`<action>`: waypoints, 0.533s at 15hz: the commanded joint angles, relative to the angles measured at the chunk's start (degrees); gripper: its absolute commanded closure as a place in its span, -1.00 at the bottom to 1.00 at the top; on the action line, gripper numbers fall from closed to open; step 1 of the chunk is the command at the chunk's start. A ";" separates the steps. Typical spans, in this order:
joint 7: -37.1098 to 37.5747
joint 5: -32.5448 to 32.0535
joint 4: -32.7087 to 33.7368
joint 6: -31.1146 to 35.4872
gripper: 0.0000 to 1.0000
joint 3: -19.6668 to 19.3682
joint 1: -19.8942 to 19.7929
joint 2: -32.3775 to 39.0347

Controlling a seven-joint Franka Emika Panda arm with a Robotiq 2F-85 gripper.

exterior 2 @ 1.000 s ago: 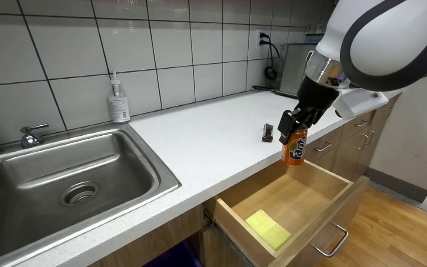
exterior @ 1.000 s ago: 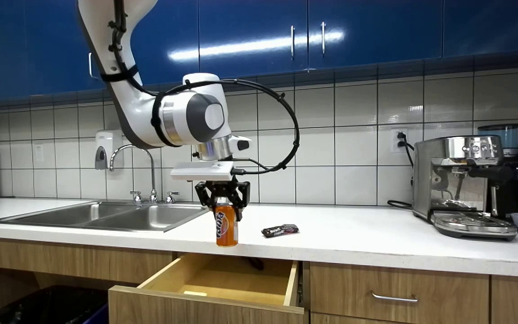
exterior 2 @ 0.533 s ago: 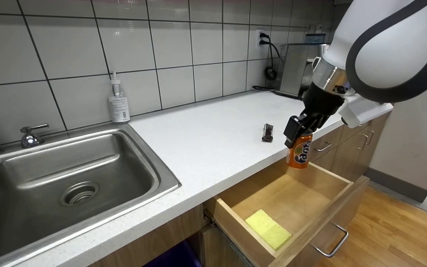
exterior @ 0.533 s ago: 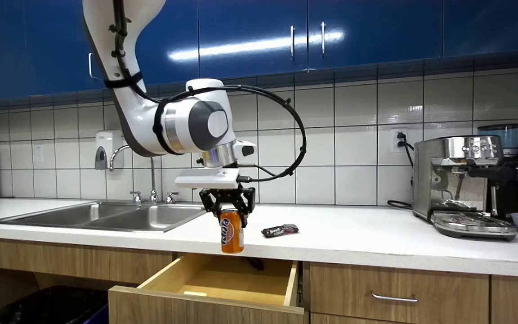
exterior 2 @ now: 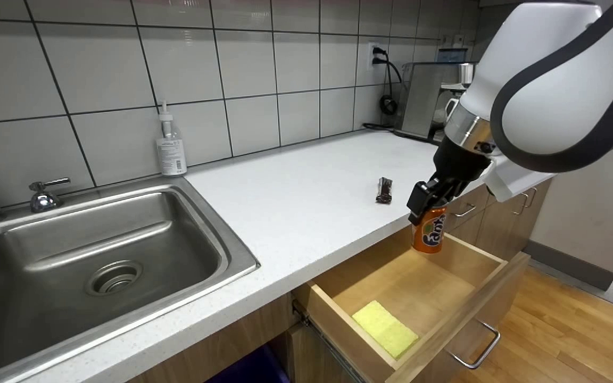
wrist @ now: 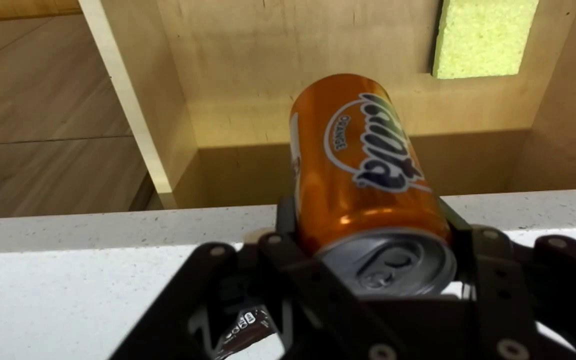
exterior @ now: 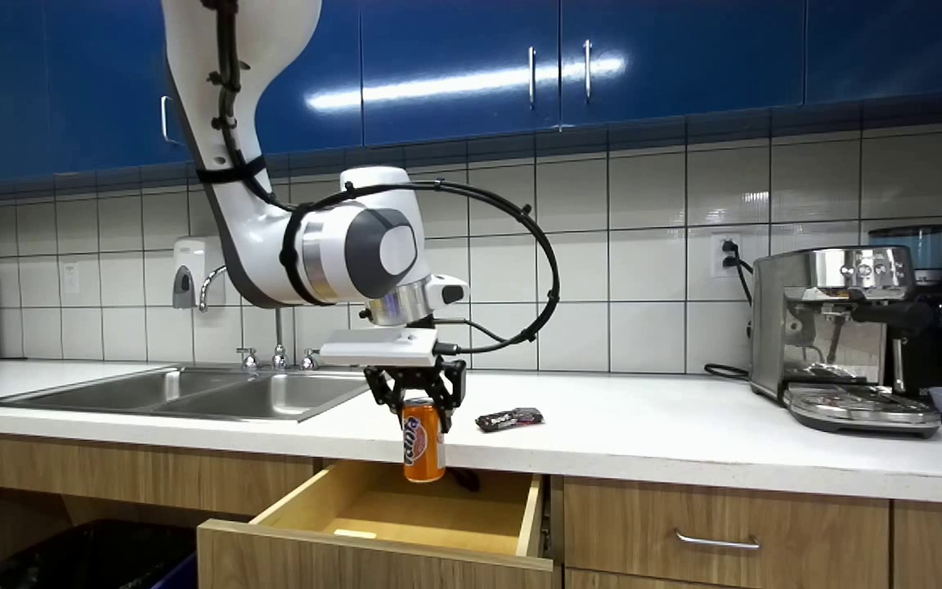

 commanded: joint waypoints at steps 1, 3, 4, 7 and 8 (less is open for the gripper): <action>-3.35 1.20 -0.02 3.34 0.24 0.34 -0.94 1.53; -4.60 1.71 0.00 4.96 0.24 0.70 -1.39 2.93; -5.23 2.13 0.03 5.81 0.24 0.96 -1.69 3.72; -7.28 3.66 0.05 8.83 0.24 2.22 -3.13 6.27; -7.87 4.17 0.12 9.72 0.24 2.99 -3.90 7.13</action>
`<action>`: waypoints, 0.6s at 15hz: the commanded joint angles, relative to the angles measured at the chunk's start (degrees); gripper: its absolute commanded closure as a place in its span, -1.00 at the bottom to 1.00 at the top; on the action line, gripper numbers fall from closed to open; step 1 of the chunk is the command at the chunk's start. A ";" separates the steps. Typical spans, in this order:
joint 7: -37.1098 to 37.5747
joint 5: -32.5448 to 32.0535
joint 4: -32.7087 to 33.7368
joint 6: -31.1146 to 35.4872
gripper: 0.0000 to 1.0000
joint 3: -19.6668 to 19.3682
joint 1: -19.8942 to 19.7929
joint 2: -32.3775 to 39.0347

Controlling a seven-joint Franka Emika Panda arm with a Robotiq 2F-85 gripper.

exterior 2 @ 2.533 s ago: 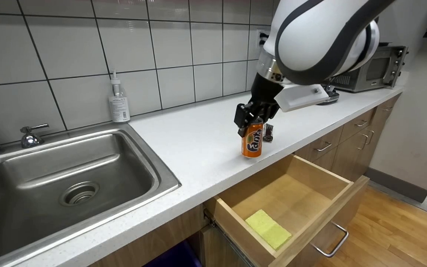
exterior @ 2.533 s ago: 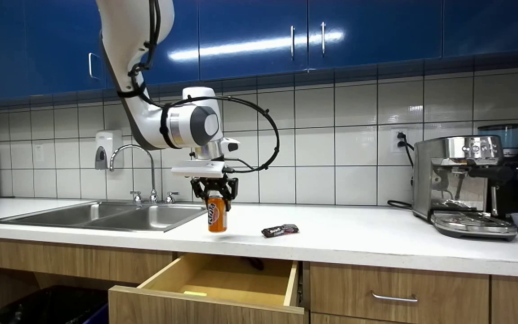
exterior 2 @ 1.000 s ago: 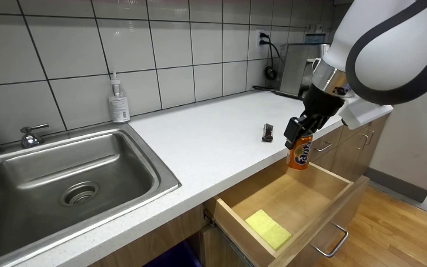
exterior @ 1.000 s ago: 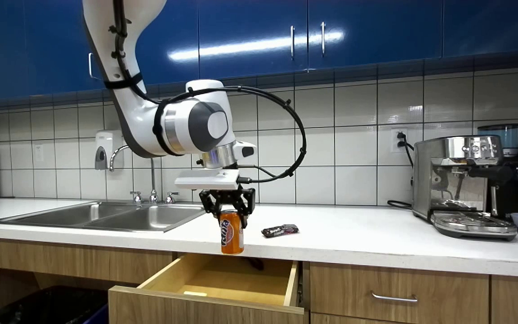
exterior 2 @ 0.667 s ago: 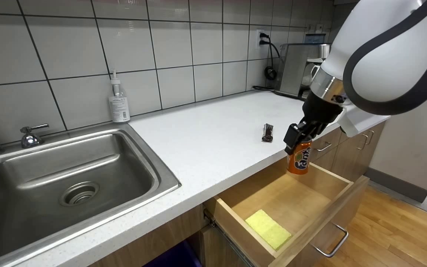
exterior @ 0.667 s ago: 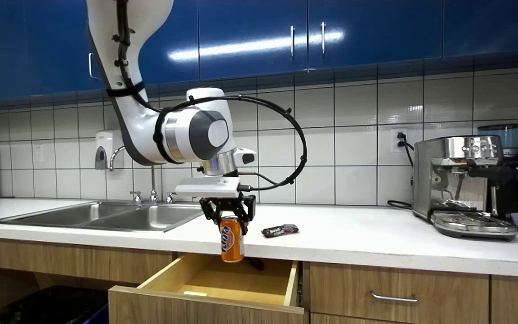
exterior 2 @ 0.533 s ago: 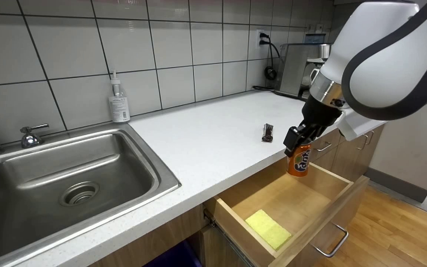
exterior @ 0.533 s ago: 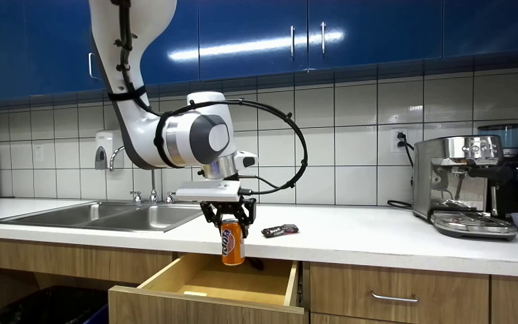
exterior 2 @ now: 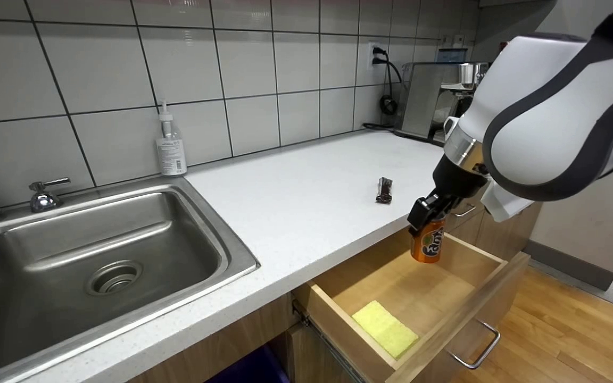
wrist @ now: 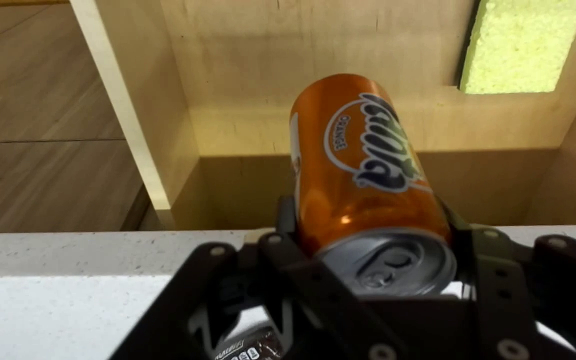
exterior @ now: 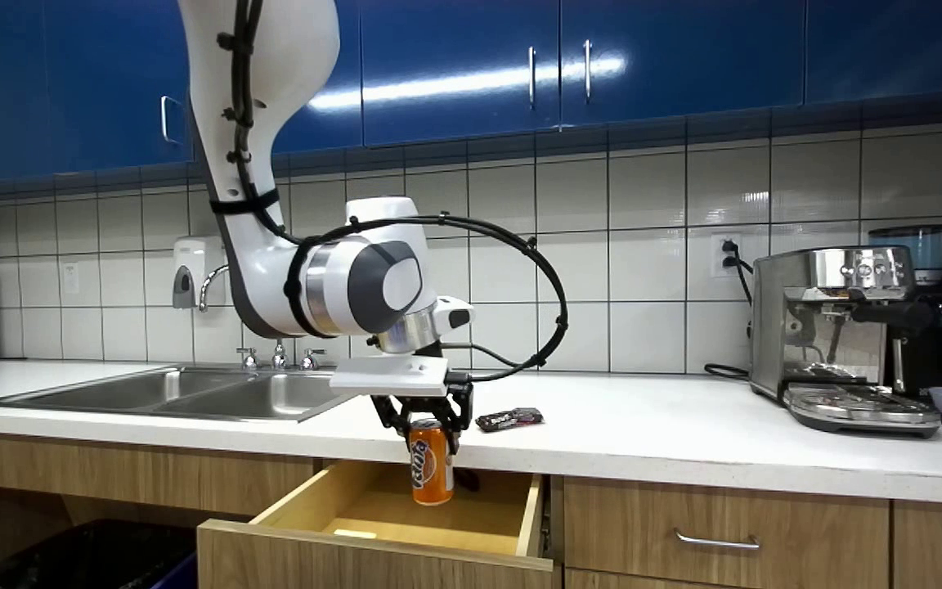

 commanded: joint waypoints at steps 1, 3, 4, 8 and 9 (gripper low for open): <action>-4.22 2.73 0.27 4.14 0.24 3.50 -3.75 2.51; -5.06 3.18 0.66 5.61 0.24 5.50 -5.85 4.20; -5.05 3.04 0.91 6.29 0.24 6.49 -6.96 5.08; -4.21 1.87 1.61 8.37 0.24 9.70 -10.68 7.68; -4.06 1.48 1.74 9.01 0.24 9.61 -10.88 8.24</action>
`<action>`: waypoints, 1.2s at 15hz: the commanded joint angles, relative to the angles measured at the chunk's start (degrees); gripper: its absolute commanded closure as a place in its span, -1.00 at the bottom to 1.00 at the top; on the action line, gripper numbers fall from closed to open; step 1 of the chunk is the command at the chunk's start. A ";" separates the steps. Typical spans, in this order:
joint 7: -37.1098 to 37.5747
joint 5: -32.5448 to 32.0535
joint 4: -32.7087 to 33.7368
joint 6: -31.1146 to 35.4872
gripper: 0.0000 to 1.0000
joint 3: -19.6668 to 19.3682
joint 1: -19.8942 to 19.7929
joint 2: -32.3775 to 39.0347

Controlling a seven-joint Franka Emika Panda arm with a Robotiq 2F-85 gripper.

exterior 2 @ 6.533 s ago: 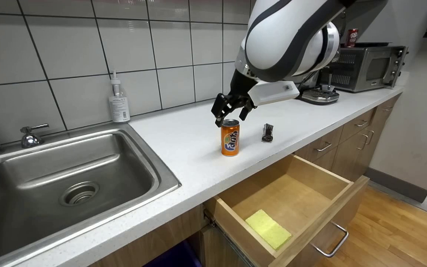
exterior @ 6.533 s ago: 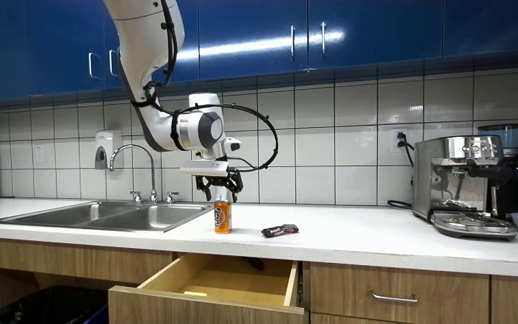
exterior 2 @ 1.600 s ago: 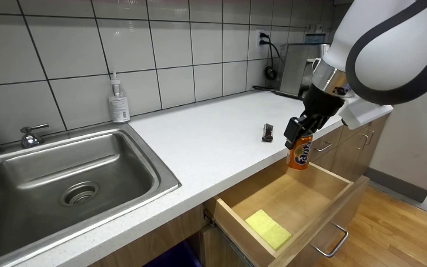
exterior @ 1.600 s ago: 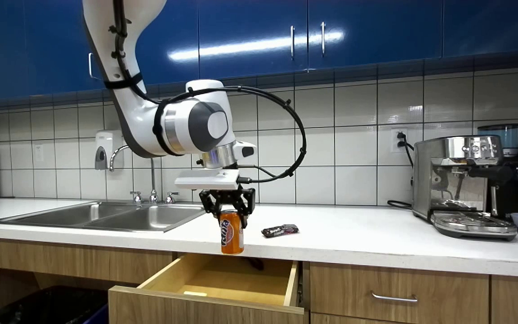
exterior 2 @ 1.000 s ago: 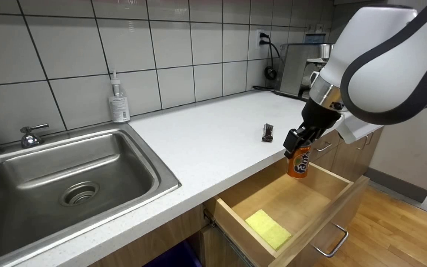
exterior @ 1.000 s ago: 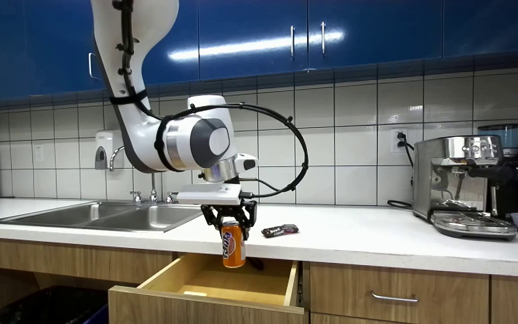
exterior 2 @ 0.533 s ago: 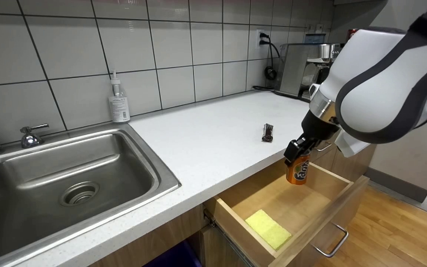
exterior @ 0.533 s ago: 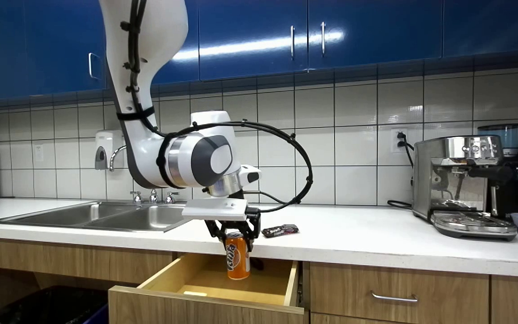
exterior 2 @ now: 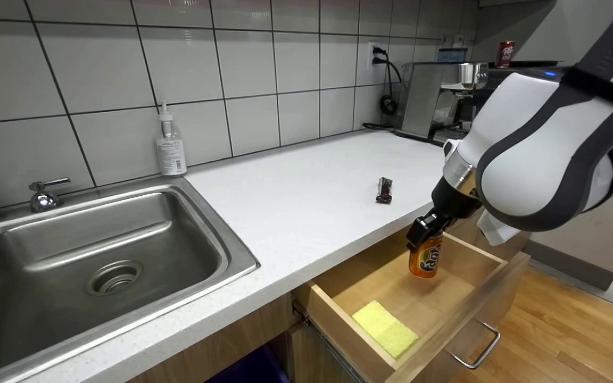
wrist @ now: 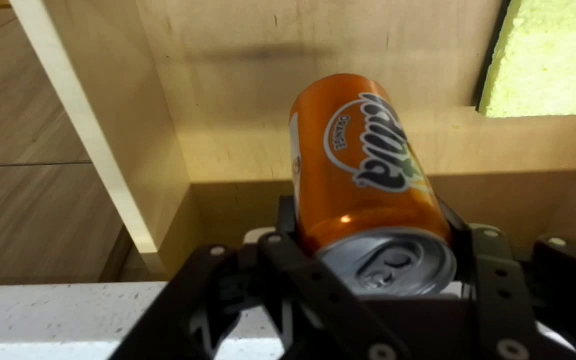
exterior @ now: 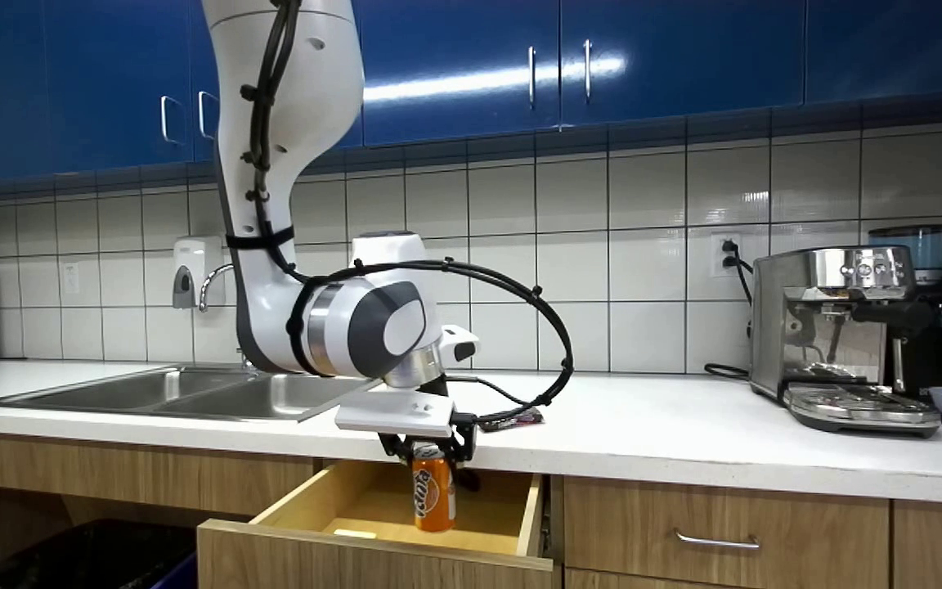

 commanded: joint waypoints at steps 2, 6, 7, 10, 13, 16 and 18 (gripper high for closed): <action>-1.36 -0.68 1.63 3.21 0.24 2.74 -3.83 2.79; -1.16 -1.24 2.83 4.24 0.24 3.01 -4.94 5.11; -1.12 -1.32 3.25 4.24 0.24 2.88 -4.98 5.62; 0.64 -3.74 4.59 3.79 0.24 2.37 -5.00 7.02; 0.85 -4.66 5.89 3.42 0.24 1.98 -4.68 8.24; 0.91 -5.09 6.78 3.27 0.24 2.18 -4.81 9.27; 1.00 -5.12 7.10 2.99 0.24 2.46 -5.08 9.79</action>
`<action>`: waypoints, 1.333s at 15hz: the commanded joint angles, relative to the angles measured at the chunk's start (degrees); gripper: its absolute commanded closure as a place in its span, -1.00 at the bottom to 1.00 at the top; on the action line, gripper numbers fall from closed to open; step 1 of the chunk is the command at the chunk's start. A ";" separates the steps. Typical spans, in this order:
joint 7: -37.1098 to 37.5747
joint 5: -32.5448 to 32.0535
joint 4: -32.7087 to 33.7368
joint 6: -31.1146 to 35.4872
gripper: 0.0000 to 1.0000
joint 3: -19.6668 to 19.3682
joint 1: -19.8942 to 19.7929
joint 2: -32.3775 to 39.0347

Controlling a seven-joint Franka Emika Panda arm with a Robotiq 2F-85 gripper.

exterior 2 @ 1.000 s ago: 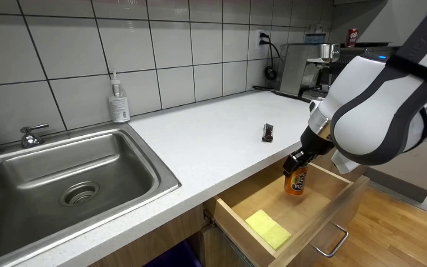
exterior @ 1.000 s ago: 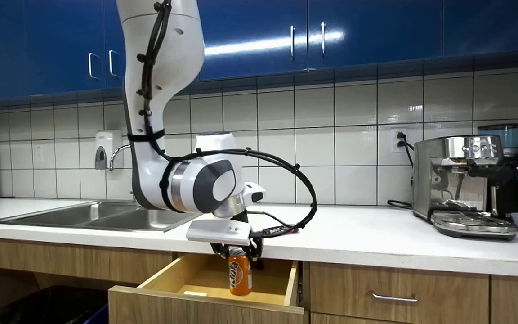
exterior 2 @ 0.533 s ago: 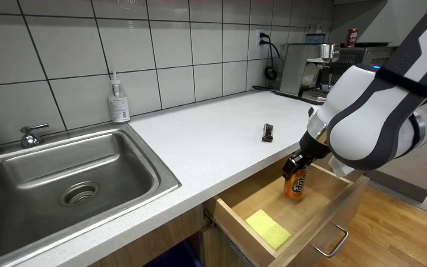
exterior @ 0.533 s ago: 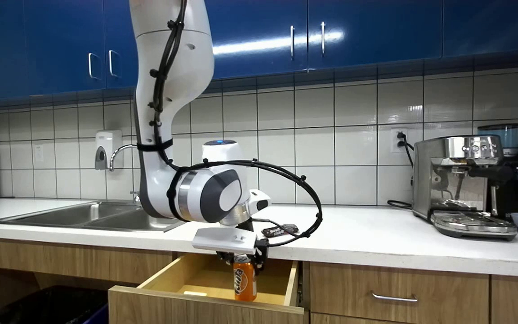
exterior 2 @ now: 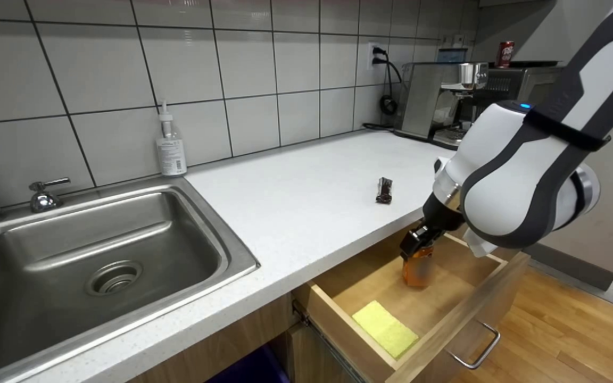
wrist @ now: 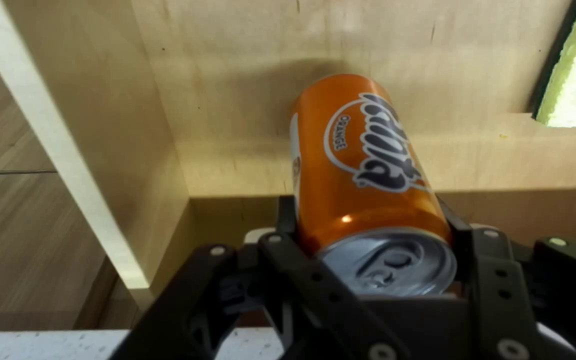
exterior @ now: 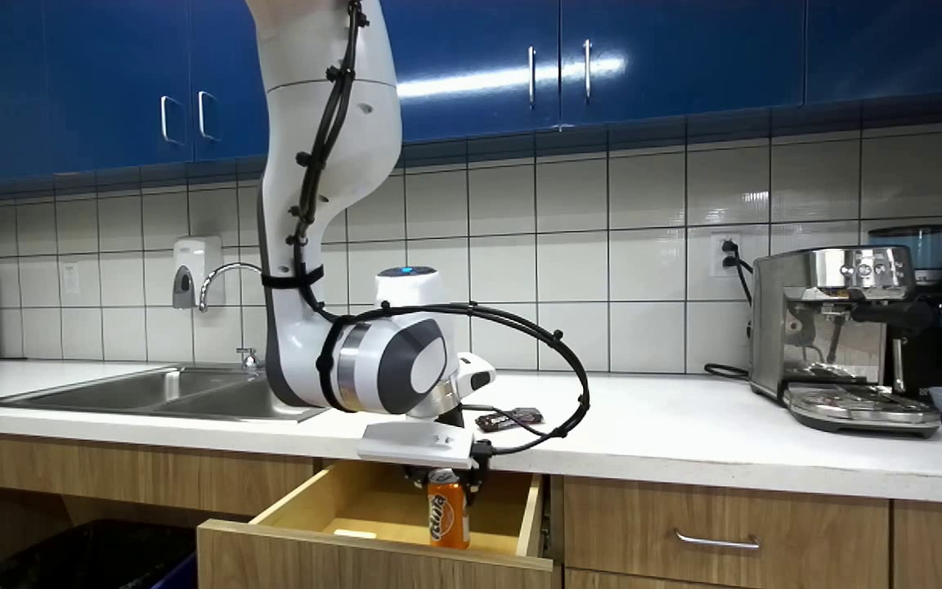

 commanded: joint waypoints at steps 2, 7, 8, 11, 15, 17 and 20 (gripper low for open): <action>1.04 -1.58 1.54 -0.37 0.24 0.76 -1.15 1.18; 1.29 -1.38 1.81 -0.62 0.24 -0.05 -0.27 1.93; 1.43 -1.26 1.97 -0.93 0.24 -0.23 -0.07 2.11; 1.55 -1.17 2.16 -1.18 0.24 -0.44 0.15 2.30; 1.63 -1.09 2.29 -1.76 -1.00 -1.39 1.06 2.13; 1.62 -1.11 2.45 -1.74 -1.00 -1.68 1.35 2.09; 1.49 -1.25 1.93 -2.00 -1.00 -1.09 0.89 1.10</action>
